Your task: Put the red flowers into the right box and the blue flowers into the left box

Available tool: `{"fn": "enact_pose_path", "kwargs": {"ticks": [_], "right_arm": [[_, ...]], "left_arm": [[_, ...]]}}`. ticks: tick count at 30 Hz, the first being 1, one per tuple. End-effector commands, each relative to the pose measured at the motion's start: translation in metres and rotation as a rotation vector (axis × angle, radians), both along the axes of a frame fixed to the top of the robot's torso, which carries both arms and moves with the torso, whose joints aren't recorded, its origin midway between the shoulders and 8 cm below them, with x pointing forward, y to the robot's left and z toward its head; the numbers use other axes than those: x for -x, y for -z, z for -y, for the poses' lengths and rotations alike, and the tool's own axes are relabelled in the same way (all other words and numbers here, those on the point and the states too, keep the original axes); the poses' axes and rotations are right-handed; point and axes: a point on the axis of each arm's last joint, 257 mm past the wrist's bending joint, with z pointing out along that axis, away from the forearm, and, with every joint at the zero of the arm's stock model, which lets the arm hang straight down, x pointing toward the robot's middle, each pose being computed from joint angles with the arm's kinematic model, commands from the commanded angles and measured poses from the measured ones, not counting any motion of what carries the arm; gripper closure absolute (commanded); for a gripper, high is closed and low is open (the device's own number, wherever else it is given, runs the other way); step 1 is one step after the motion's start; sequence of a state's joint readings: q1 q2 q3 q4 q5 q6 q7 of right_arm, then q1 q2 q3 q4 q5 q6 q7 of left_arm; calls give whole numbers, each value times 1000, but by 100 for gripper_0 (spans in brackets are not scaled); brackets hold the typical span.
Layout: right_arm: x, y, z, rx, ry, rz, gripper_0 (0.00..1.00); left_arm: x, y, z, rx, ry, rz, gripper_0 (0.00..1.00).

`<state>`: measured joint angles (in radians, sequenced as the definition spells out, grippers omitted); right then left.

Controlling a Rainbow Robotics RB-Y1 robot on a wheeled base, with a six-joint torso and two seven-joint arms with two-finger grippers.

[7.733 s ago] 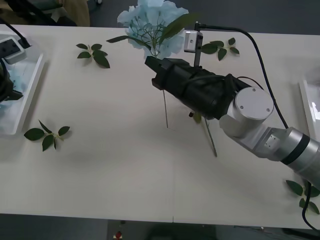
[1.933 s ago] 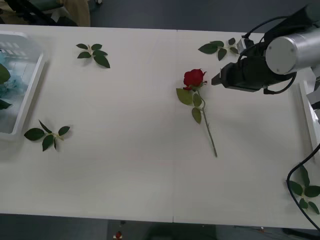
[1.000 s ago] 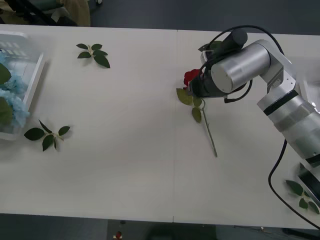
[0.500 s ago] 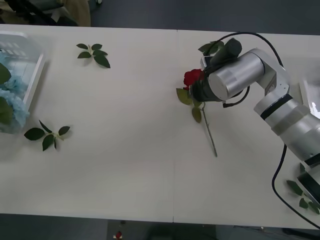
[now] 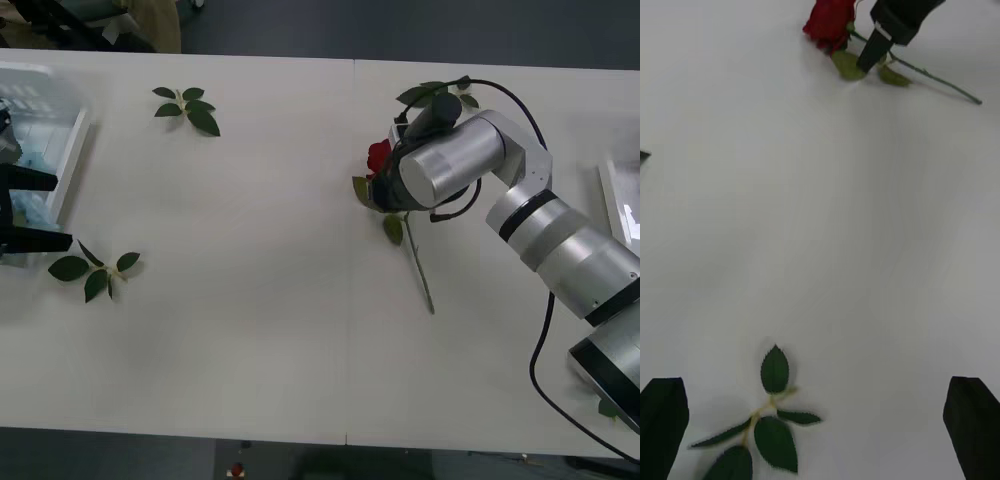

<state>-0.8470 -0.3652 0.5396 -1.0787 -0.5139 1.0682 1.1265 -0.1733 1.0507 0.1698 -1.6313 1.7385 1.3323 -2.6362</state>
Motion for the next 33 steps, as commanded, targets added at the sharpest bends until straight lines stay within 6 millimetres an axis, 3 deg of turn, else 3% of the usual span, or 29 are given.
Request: {"fn": "enact_pose_path", "kwargs": {"ticks": [1,12,19,23,25,27,30,33], "right_arm": [[-13,-28,-23,-28,-25,44,0],[-13,-13,-24,13,-50,52,0],[-15,-4,-22,27,-51,55,0],[-14,-3,-23,31,-59,55,1],[-14,-3,-24,32,-60,55,15],[-14,-2,-24,33,-60,55,42],[-14,-2,-25,34,-61,55,73],[-14,-2,-26,37,-64,58,92]], "left_arm": [[-27,-17,40,127,-3,59,0],[-79,-1,117,203,-24,96,0],[-78,2,159,273,-19,60,0],[-71,-7,178,356,-26,-29,0],[-69,-12,185,360,-5,-35,0],[-64,-22,194,364,34,-36,0],[-58,-37,204,392,76,-18,0],[-51,-45,217,402,111,4,0]]}}
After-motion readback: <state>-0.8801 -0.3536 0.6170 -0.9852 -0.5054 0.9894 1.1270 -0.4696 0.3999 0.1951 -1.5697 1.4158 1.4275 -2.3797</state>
